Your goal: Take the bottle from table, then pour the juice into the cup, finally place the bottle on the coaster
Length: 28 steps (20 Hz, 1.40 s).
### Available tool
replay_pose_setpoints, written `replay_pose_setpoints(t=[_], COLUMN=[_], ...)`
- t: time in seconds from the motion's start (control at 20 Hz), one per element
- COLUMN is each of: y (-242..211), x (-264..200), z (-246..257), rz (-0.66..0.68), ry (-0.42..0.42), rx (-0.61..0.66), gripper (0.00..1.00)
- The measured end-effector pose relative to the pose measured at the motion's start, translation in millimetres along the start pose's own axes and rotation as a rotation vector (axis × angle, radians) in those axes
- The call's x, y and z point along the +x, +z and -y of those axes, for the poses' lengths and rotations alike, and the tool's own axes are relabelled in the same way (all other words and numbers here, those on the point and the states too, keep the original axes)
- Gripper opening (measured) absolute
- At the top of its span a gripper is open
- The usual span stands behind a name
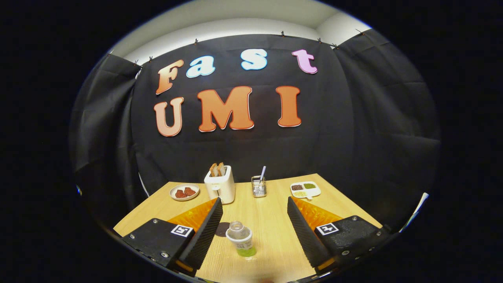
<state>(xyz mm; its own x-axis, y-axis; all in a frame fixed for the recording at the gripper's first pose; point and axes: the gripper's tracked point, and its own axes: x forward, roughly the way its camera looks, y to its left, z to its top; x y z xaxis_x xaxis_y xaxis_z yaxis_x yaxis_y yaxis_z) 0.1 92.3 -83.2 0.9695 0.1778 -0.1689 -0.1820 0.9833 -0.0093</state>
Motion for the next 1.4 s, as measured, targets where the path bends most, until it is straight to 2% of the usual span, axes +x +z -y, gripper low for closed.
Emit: replay_pose_setpoints(t=[0.25, 0.7, 1.15, 1.35, 1.4], y=[-49, -146, -192, -200, -197], x=[14, 47, 83, 91, 93], z=[-10, -16, -17, -21, -22], rz=[-0.099, -0.278, -0.354, -0.375, -0.375], ry=[0.015, 0.021, 0.022, 0.036, 0.039], rx=[-0.052, -0.066, -0.072, -0.087, -0.082], gripper=[0.98, 0.98, 0.98, 0.76, 0.65])
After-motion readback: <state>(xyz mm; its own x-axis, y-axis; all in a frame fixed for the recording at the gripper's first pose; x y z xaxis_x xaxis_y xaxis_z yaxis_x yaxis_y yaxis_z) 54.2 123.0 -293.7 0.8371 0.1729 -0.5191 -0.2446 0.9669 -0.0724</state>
